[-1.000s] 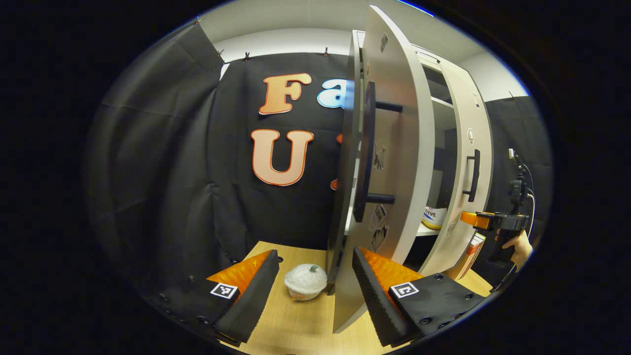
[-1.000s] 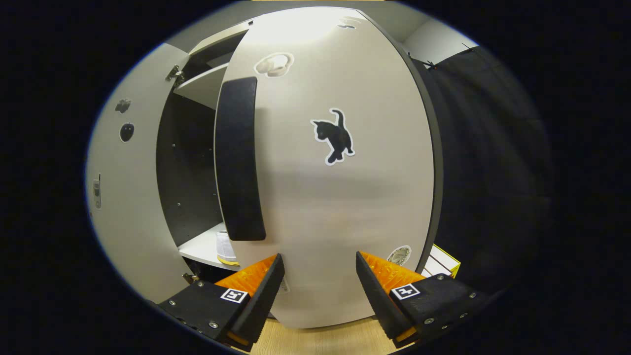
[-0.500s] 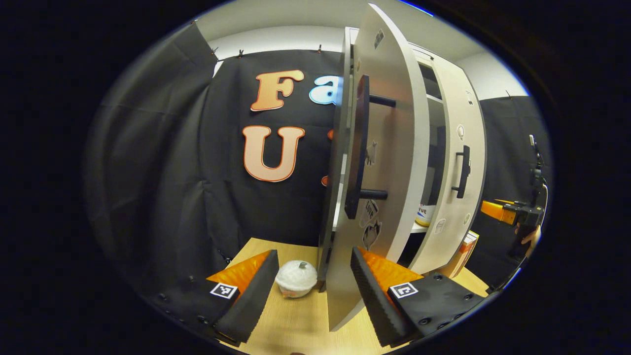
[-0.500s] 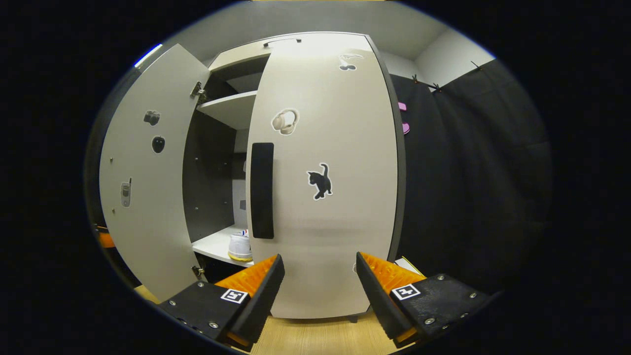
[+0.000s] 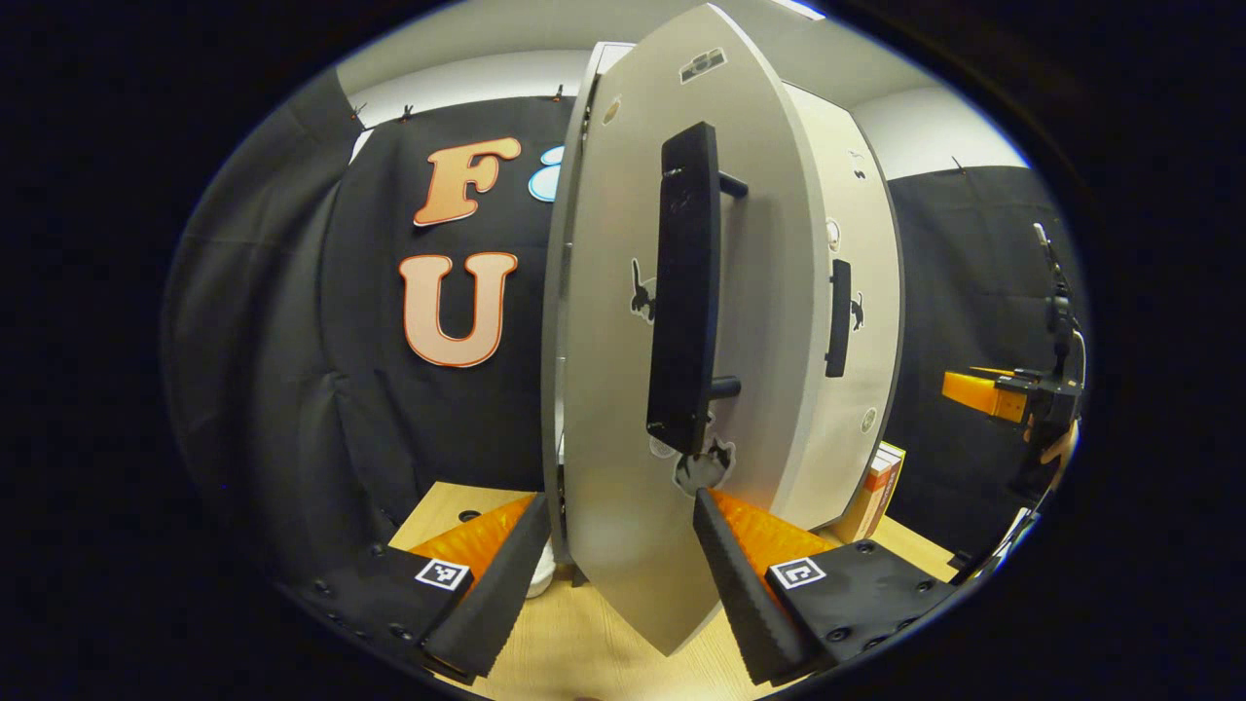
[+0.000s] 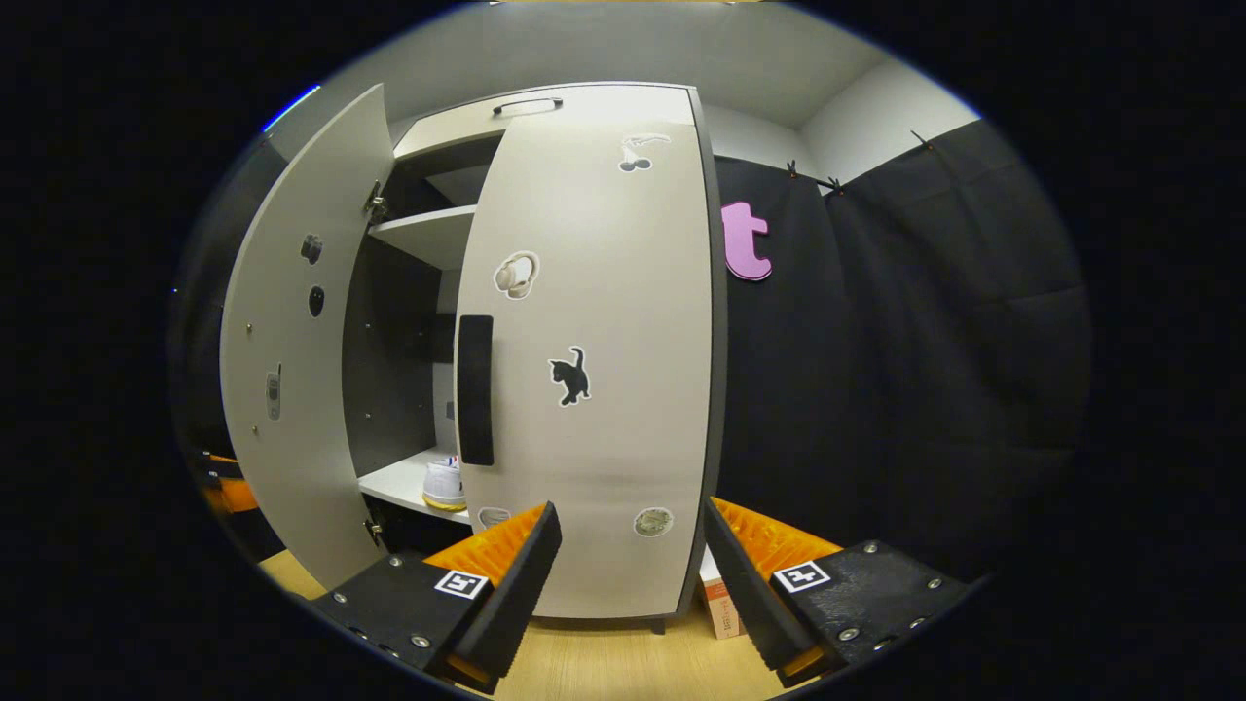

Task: Grab one shoe with the right hand and put it into the shoe cabinet, grab the other shoe with the left hand and put it into the shoe cabinet; then close the right door with the right hand and the left door with the left hand.

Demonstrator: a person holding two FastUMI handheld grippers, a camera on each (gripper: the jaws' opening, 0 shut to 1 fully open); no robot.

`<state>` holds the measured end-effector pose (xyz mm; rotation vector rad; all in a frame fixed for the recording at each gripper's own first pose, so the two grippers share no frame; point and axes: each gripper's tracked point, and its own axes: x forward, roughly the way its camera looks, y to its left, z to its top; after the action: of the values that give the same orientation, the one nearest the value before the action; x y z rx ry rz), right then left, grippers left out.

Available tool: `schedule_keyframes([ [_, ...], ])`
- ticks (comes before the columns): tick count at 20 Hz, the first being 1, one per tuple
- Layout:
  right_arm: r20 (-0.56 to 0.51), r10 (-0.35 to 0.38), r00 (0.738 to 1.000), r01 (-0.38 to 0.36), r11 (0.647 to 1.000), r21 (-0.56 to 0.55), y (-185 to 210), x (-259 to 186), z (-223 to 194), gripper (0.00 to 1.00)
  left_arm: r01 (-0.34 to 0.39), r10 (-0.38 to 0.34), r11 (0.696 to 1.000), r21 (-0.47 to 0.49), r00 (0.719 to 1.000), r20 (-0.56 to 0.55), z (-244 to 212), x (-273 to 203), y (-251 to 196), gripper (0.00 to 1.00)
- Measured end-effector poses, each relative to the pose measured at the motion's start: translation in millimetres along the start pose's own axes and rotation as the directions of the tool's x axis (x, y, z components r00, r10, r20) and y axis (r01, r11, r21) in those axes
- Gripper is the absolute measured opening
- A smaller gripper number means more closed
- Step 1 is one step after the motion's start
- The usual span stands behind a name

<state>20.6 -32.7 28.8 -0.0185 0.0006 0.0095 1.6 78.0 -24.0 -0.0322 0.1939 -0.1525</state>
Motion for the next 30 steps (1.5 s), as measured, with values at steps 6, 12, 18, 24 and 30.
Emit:
schedule_keyframes([
  [6, 0.002, -0.064, 0.998, 0.064, 0.998, 0.021, -35.4, -7.0, -2.6, 0.91, 0.054, -0.054, 0.998, -0.022, 0.998, -0.011, -2.1, 33.6, -34.3, 0.94],
  [12, -0.029, -0.105, 0.994, 0.105, 0.994, 0.017, -59.0, -2.6, -17.1, 0.91, 0.086, -0.086, 0.996, 0.016, 0.996, -0.031, -11.1, 81.4, -67.5, 0.94],
  [18, -0.041, -0.118, 0.992, 0.119, 0.993, 0.014, -74.2, 8.7, -19.9, 0.91, 0.060, -0.059, 0.997, 0.046, 0.998, -0.026, -13.6, 111.9, -75.2, 0.97],
  [24, -0.041, -0.120, 0.992, 0.120, 0.993, 0.014, -79.8, 21.2, -12.7, 0.91, 0.023, -0.021, 0.999, 0.044, 0.999, -0.029, -12.1, 136.8, -80.9, 0.96],
  [30, -0.011, -0.123, 0.992, 0.123, 0.992, -0.016, -81.7, 24.9, 16.3, 0.91, 0.003, 0.000, 0.997, 0.076, 0.999, -0.039, -6.5, 160.1, -87.4, 0.96],
])
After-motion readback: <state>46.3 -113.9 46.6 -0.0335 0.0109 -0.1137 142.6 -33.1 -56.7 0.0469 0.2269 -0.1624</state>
